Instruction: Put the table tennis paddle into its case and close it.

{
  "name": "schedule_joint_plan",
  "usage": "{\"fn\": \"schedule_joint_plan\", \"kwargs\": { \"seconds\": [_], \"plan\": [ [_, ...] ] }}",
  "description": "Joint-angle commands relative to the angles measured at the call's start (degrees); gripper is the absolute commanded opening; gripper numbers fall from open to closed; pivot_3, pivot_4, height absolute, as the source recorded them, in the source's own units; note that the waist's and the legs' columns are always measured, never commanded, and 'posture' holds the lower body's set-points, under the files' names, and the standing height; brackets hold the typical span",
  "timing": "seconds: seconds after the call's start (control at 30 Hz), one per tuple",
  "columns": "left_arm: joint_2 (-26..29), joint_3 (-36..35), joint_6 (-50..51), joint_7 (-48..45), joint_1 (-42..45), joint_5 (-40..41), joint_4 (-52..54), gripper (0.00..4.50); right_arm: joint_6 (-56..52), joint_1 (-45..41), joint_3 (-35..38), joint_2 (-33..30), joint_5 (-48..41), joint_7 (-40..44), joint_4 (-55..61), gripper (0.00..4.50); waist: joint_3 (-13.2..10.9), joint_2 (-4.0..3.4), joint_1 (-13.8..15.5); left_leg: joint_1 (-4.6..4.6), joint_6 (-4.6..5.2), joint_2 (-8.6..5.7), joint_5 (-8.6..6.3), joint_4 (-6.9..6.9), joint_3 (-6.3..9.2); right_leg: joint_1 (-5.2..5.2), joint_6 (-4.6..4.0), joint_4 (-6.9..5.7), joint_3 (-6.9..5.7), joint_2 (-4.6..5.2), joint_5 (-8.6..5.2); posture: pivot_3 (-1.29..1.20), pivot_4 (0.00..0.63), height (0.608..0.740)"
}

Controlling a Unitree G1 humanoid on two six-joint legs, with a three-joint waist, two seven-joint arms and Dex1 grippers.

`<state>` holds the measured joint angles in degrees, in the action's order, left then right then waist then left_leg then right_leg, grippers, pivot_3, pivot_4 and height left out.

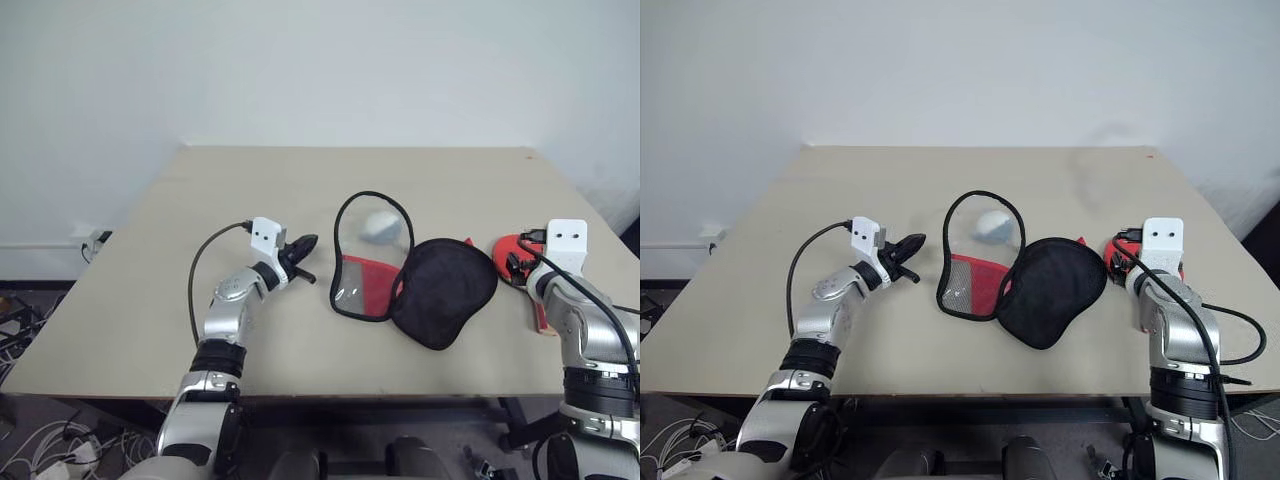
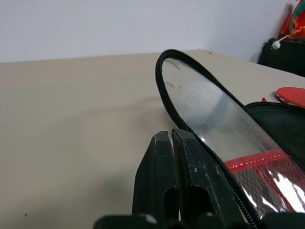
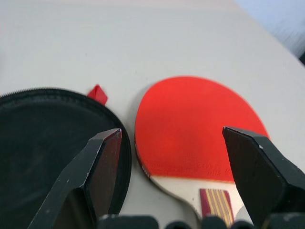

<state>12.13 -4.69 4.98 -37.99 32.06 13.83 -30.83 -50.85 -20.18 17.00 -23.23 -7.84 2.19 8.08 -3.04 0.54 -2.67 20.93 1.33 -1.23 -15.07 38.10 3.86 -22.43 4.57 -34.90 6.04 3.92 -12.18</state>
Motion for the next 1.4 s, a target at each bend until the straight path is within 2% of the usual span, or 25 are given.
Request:
{"fn": "schedule_joint_plan", "kwargs": {
  "seconds": [0.03,0.3,0.67,1.13,1.4],
  "plan": [
    [0.32,0.15,0.05,0.03,1.19,0.28,2.16,0.0,1.35,-0.03,1.88,0.33,0.07,-1.04,4.16,3.67,0.0,0.01,0.0,0.0,0.0,0.0,0.0,0.0,0.0,0.0,0.0,0.0,-0.01,0.0,0.0,0.0,0.0,0.74],
    [0.59,0.55,-0.51,-1.04,4.43,-0.18,-1.12,0.0,0.43,0.33,1.85,1.88,0.28,-1.97,5.59,3.67,0.0,0.0,-0.02,-0.01,0.0,0.01,0.0,0.0,0.0,0.0,-0.01,-0.01,-0.01,-0.01,0.0,0.0,0.0,0.74],
    [-0.95,1.91,-2.94,-1.57,6.99,-1.36,-5.48,0.0,-2.11,-0.39,4.57,-2.66,-2.35,2.79,2.33,3.67,-0.01,0.01,0.0,0.0,0.0,0.0,0.0,-0.02,0.0,0.0,0.0,0.03,-0.02,0.0,0.0,0.0,0.0,0.74],
    [-2.61,2.17,-0.19,-4.32,2.74,0.19,-0.06,0.0,-5.85,0.43,5.64,-9.22,-3.63,8.41,-1.63,3.67,-0.01,0.01,0.0,0.01,0.0,0.0,0.0,-0.02,-0.03,0.0,0.0,0.04,0.0,0.01,-0.01,0.0,0.0,0.74],
    [-3.24,2.07,0.12,-4.91,2.31,0.54,-0.1,0.0,-14.57,1.67,7.65,-10.76,-6.04,10.44,-0.68,3.67,-0.02,0.02,0.0,0.01,0.0,0.0,0.0,0.0,-0.02,0.01,-0.01,0.04,0.0,0.0,-0.01,0.0,0.0,0.74]
  ]
}}
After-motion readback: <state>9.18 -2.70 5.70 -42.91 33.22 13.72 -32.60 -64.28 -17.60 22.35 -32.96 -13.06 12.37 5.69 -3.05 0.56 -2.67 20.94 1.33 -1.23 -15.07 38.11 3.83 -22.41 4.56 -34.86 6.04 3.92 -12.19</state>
